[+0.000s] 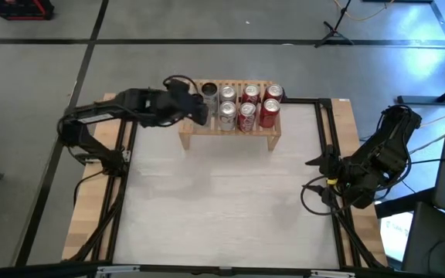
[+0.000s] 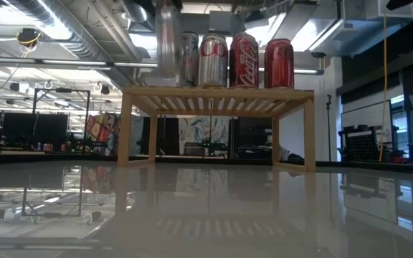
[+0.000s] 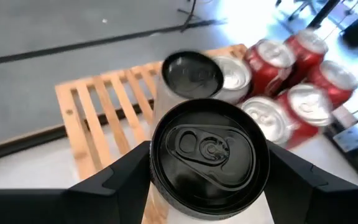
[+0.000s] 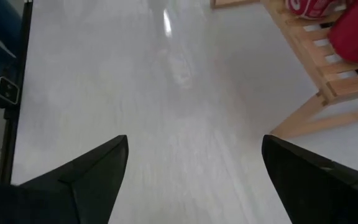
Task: Place canned beverage on shelf
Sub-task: Put the white pink soda can aligned with the other white pink soda can on the shelf
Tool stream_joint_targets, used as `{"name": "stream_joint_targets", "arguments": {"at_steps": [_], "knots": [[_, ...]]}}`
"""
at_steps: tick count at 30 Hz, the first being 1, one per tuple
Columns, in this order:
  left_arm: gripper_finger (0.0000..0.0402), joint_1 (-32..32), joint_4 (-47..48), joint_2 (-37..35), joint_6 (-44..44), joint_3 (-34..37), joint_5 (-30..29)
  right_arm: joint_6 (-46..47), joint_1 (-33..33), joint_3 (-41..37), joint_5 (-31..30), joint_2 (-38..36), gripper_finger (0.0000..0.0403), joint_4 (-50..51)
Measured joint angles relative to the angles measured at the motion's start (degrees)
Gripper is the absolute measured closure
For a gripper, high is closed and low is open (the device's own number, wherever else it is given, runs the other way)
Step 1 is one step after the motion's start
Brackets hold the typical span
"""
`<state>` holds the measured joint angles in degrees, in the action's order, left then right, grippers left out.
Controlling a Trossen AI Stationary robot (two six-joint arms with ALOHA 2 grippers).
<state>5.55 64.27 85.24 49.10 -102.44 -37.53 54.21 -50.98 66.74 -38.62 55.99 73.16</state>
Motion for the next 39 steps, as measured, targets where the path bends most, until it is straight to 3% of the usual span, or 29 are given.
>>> {"name": "stream_joint_targets", "arguments": {"at_steps": [7, 35, 39], "knots": [[0.0168, 1.24, -8.55, 0.91, -1.09, 5.63, 4.16, 0.01, 0.00, 0.00, -0.42, 0.00, 0.0045, 0.18], [0.0168, 3.92, -10.80, 3.27, -6.06, 5.84, 3.81, 4.05, 0.00, 0.00, -0.43, 0.00, 0.0045, 0.07], [0.0152, 3.92, -10.93, 3.27, -6.03, 5.84, 3.81, 4.05, 0.00, 0.00, -0.43, 0.00, 0.0045, -0.15]]}}
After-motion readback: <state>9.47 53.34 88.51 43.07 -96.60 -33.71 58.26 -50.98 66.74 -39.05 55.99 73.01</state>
